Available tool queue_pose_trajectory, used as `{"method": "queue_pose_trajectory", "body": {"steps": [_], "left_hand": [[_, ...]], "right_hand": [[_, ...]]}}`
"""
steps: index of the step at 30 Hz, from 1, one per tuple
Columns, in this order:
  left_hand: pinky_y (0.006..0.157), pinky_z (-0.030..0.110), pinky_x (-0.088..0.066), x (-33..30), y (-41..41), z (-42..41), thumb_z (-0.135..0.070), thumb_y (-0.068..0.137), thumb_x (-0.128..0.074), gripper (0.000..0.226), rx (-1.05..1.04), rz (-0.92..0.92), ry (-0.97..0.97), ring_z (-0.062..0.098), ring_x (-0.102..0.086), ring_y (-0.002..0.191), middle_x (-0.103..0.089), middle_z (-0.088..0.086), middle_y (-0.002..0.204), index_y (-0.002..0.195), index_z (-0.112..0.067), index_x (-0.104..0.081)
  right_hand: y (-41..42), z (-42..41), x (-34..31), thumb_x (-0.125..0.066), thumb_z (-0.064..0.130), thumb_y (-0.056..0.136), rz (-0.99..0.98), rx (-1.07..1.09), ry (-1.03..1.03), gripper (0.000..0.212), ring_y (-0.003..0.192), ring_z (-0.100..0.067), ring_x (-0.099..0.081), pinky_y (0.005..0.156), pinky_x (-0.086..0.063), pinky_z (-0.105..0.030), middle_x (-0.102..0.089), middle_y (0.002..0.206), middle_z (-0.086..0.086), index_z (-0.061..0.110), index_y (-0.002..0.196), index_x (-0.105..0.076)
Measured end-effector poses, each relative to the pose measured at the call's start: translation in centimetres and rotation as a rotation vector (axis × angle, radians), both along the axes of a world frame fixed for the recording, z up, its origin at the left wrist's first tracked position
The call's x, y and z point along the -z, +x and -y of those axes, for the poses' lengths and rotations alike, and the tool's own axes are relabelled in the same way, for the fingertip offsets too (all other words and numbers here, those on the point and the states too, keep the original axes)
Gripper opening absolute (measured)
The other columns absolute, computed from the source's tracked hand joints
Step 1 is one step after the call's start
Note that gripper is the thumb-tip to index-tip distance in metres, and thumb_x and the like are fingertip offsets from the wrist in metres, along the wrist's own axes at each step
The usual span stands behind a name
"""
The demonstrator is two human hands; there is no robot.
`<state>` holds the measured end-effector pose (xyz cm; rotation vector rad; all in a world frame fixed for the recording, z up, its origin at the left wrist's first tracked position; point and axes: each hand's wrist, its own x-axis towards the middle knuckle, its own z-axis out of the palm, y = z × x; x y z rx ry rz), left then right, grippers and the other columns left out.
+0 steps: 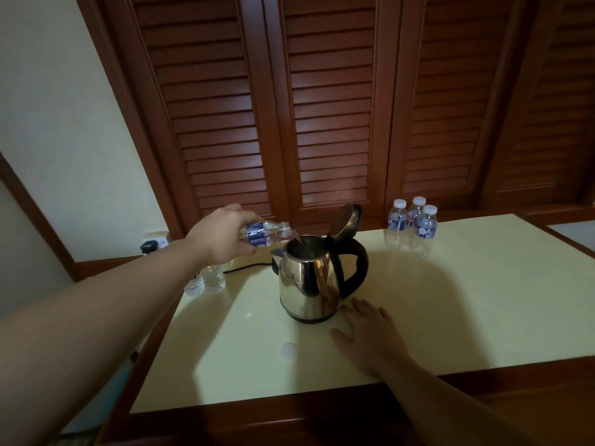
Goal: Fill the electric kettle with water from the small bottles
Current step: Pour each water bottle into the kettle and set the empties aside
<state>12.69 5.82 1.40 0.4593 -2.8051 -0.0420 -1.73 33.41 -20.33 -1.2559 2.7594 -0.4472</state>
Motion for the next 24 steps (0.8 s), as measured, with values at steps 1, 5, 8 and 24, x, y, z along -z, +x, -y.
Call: {"method": "queue_pose_trajectory", "body": {"steps": [1, 5, 8, 24], "left_hand": [[0.078, 0.034, -0.049, -0.1, 0.0, 0.0, -0.034, 0.076, -0.086, 0.056, 0.001, 0.004, -0.003, 0.019, -0.057, 0.094, -0.053, -0.003, 0.105, 0.128, -0.030, -0.066], [0.082, 0.037, -0.053, -0.4, -0.1, -0.1, -0.035, 0.075, -0.086, 0.054, 0.015, 0.017, -0.014, 0.020, -0.058, 0.093, -0.053, -0.003, 0.104, 0.126, -0.032, -0.067], [0.083, 0.039, -0.054, -0.8, -0.2, -0.3, -0.037, 0.076, -0.086, 0.056, 0.016, 0.029, -0.028, 0.020, -0.058, 0.094, -0.052, -0.005, 0.103, 0.128, -0.034, -0.065], [0.086, 0.043, -0.056, -2.5, 0.1, -0.8, -0.040, 0.076, -0.085, 0.058, 0.027, 0.091, -0.084, 0.018, -0.060, 0.098, -0.053, -0.005, 0.105, 0.131, -0.034, -0.065]], "right_hand": [[0.0, 0.0, 0.0, -0.034, 0.070, 0.096, 0.000, -0.001, 0.004, 0.077, 0.159, -0.018, -0.012, 0.129, -0.008, -0.044, -0.019, 0.172, 0.002, 0.031, 0.162, -0.028], [0.0, -0.1, -0.1, -0.033, 0.070, 0.096, 0.001, -0.004, 0.002, 0.077, 0.159, -0.017, -0.011, 0.129, -0.007, -0.043, -0.018, 0.172, 0.002, 0.031, 0.162, -0.028], [0.0, -0.1, -0.2, -0.033, 0.070, 0.096, -0.002, -0.008, 0.004, 0.078, 0.159, -0.018, -0.012, 0.129, -0.008, -0.044, -0.019, 0.172, 0.001, 0.030, 0.162, -0.028], [0.1, -0.1, 0.1, -0.035, 0.069, 0.095, -0.017, -0.002, -0.014, 0.077, 0.159, -0.017, -0.013, 0.128, -0.009, -0.043, -0.021, 0.172, 0.003, 0.032, 0.162, -0.029]]}}
